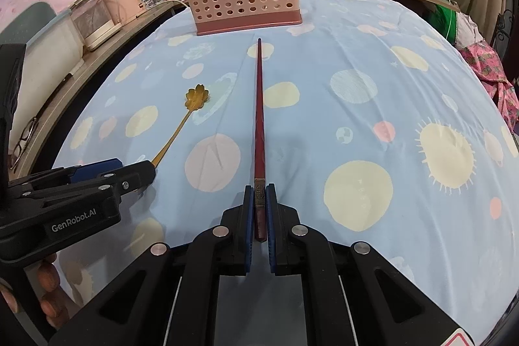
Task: Organize utensils
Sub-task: 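Close the left gripper on the gold spoon handle while the right lifts its chopstick, then carry the chopstick and gold spoon over the pink basket with both grippers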
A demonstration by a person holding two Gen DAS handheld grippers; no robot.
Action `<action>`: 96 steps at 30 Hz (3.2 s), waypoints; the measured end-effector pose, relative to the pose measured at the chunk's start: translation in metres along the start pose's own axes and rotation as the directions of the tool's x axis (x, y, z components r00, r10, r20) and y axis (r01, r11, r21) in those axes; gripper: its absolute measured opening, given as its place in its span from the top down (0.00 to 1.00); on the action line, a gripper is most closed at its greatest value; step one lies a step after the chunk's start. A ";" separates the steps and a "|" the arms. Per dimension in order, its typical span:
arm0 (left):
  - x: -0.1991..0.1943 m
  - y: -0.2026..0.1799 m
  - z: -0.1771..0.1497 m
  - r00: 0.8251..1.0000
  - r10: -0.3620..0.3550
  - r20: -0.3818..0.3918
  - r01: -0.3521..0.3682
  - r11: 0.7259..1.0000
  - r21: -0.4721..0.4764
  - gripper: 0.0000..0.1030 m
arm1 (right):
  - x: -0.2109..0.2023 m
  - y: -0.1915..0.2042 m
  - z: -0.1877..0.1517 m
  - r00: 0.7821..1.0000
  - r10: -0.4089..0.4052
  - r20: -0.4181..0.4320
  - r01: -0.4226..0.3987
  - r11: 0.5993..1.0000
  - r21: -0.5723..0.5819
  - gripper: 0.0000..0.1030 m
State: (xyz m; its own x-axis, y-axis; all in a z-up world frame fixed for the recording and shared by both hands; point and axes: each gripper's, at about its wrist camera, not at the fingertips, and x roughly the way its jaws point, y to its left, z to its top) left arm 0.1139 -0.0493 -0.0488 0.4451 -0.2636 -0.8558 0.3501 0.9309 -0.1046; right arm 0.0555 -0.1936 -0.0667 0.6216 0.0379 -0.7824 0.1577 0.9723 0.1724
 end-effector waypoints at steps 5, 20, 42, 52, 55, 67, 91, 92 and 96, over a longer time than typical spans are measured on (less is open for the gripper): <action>-0.001 -0.001 -0.001 1.000 -0.021 -0.002 0.021 1.000 -0.001 0.86 | 0.000 0.000 0.000 1.000 0.000 -0.001 0.000 1.000 0.001 0.93; -0.043 0.012 0.019 0.995 -0.042 0.093 0.047 0.997 -0.061 0.89 | -0.031 -0.004 0.012 0.997 0.028 0.066 -0.030 0.999 0.018 0.93; -0.104 0.030 0.083 0.971 -0.067 0.231 0.089 0.992 -0.087 1.00 | -0.121 -0.014 0.097 0.939 0.112 0.324 -0.138 0.989 0.058 0.93; -0.127 0.025 0.138 0.949 -0.096 0.299 0.118 0.991 -0.057 1.00 | -0.148 -0.011 0.164 0.885 0.132 0.446 -0.159 0.987 0.024 0.93; -0.134 0.019 0.160 0.937 -0.111 0.332 0.131 0.991 -0.037 0.99 | -0.154 -0.009 0.188 0.863 0.131 0.487 -0.155 0.988 0.009 0.93; -0.153 0.003 0.263 0.879 -0.171 0.446 0.199 0.980 -0.016 0.99 | -0.158 -0.006 0.288 0.770 0.108 0.629 -0.150 0.989 0.015 0.93; -0.059 0.006 0.316 0.932 -0.102 0.348 0.122 0.992 -0.036 0.99 | -0.049 0.001 0.349 0.844 0.082 0.530 -0.106 0.994 0.016 0.93; -0.057 0.005 0.317 0.933 -0.100 0.345 0.120 0.992 -0.036 0.99 | -0.044 0.000 0.347 0.849 0.081 0.521 -0.105 0.994 0.017 0.93; -0.052 0.006 0.316 0.935 -0.092 0.342 0.111 0.993 -0.034 0.99 | -0.029 -0.002 0.343 0.866 0.083 0.493 -0.110 0.994 0.025 0.93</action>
State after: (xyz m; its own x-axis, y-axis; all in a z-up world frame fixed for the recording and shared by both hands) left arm 0.3531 -0.1104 0.1555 0.6656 -0.4190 -0.6175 0.3689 0.9041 -0.2158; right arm 0.3003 -0.2753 0.1610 0.9296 0.0003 -0.3687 0.1077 0.9562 0.2722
